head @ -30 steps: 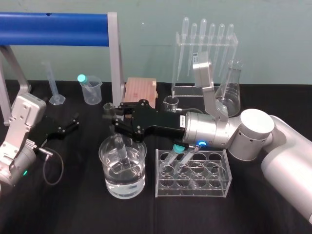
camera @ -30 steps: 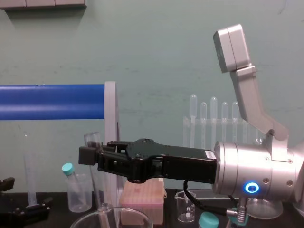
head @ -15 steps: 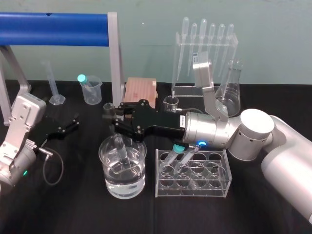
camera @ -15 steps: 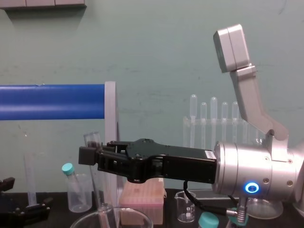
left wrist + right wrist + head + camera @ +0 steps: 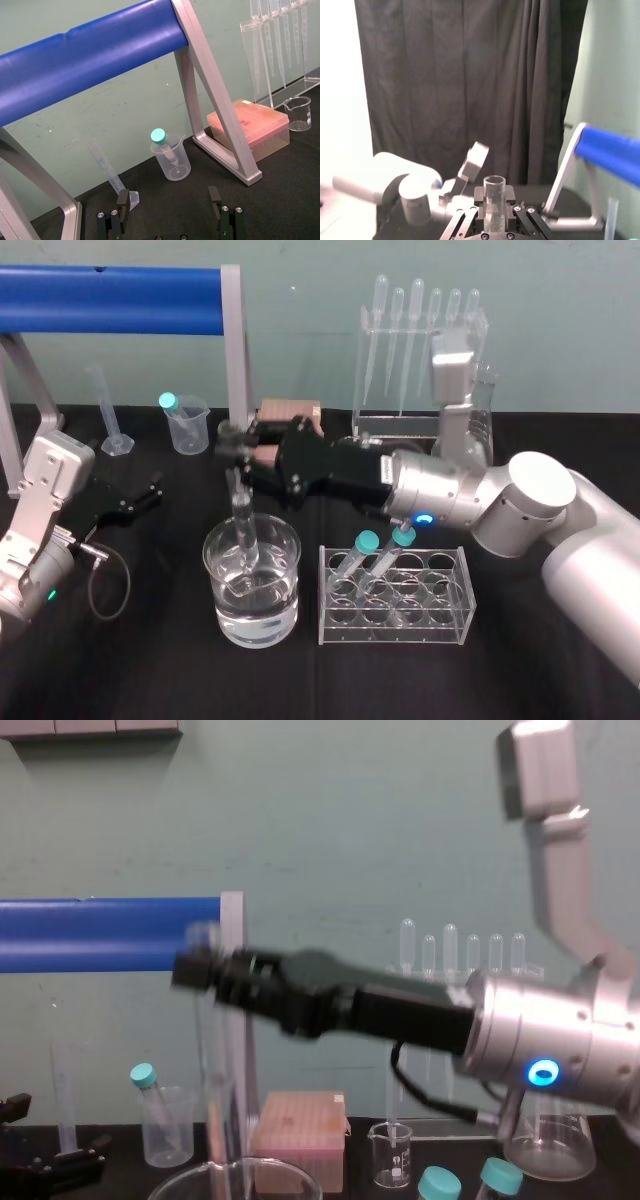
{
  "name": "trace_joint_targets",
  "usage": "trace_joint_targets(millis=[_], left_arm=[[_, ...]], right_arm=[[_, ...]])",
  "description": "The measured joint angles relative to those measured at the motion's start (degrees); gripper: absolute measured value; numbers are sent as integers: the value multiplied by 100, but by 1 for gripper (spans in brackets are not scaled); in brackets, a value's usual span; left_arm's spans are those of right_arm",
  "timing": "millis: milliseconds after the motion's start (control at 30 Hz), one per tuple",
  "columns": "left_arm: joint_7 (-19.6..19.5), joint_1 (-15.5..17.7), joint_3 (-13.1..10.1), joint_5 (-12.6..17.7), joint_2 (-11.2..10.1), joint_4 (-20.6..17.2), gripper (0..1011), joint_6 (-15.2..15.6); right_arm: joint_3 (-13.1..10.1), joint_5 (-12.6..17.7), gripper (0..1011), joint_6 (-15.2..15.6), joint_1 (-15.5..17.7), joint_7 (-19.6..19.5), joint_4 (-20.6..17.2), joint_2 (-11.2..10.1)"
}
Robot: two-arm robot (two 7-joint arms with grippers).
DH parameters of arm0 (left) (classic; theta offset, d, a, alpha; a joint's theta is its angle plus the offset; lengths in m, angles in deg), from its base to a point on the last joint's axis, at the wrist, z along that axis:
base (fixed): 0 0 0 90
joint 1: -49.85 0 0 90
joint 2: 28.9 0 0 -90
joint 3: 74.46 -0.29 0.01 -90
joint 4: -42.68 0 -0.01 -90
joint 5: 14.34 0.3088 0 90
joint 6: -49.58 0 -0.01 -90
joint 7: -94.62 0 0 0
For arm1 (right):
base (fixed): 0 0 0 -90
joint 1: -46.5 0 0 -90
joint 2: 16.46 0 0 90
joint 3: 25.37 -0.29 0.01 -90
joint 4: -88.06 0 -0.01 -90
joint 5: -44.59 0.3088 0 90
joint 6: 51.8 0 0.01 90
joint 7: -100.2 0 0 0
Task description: Hold the test tube with one hand and immerse one end into the beaker, then return it to the test tube rack.
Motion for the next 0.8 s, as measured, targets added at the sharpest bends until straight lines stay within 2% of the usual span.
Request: trace_joint_targets(millis=[233, 367, 533, 633, 667, 800], left_arm=[[0, 0, 0, 0, 0, 0, 1000, 0], [0, 0, 0, 0, 0, 0, 1000, 0], [0, 0, 0, 0, 0, 0, 1000, 0], [0, 0, 0, 0, 0, 0, 1000, 0], [0, 0, 0, 0, 0, 0, 1000, 0], [0, 0, 0, 0, 0, 0, 1000, 0]], right_arm=[[-455, 573, 242, -332, 72, 232, -278, -41], [-689, 723, 242, -470, 125, 174, -546, -153], [-876, 580, 242, -537, 242, -268, -922, -434], [-1031, 429, 242, -519, 411, -648, -1241, -696], [-1120, 372, 242, -491, 534, -835, -1419, -842], [-1318, 317, 242, -418, 800, -1152, -1742, -1110]])
